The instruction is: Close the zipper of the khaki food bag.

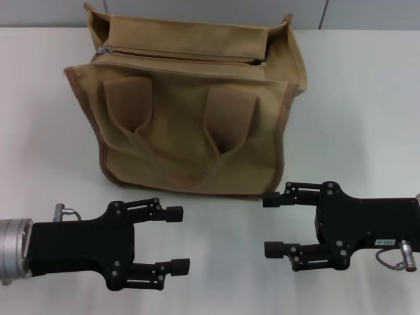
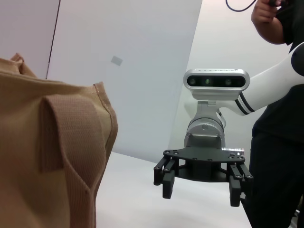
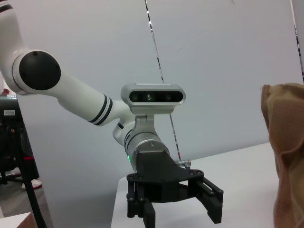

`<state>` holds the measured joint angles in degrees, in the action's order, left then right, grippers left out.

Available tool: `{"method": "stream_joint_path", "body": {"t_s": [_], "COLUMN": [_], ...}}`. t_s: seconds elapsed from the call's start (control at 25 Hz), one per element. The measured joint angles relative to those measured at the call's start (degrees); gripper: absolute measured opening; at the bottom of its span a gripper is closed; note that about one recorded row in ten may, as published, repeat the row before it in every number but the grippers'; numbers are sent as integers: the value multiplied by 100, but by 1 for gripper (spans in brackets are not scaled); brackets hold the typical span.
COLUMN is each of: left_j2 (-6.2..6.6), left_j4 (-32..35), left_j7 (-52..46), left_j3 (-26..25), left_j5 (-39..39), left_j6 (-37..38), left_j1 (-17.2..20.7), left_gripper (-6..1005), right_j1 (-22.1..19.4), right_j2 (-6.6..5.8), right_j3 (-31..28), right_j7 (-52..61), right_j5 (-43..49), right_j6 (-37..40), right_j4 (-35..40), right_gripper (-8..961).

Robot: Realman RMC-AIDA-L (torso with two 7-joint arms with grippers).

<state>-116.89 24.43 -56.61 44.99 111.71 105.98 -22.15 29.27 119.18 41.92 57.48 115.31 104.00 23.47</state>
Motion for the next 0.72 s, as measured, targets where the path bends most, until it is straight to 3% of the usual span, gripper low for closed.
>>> {"method": "stream_joint_path", "body": {"t_s": [0.72], "left_j2": [9], "left_j4": [0], "left_j7": [10], "left_j3": [-43], "left_j5": [-49], "left_j6": [90], "left_j1": [0], "left_gripper": [804], "right_j1": [0], "right_j2": [0], "right_j3": [54], "right_j7": [-1], "right_j5": [0], "right_j6": [6], "right_j4": [0], "right_gripper": [749]}}
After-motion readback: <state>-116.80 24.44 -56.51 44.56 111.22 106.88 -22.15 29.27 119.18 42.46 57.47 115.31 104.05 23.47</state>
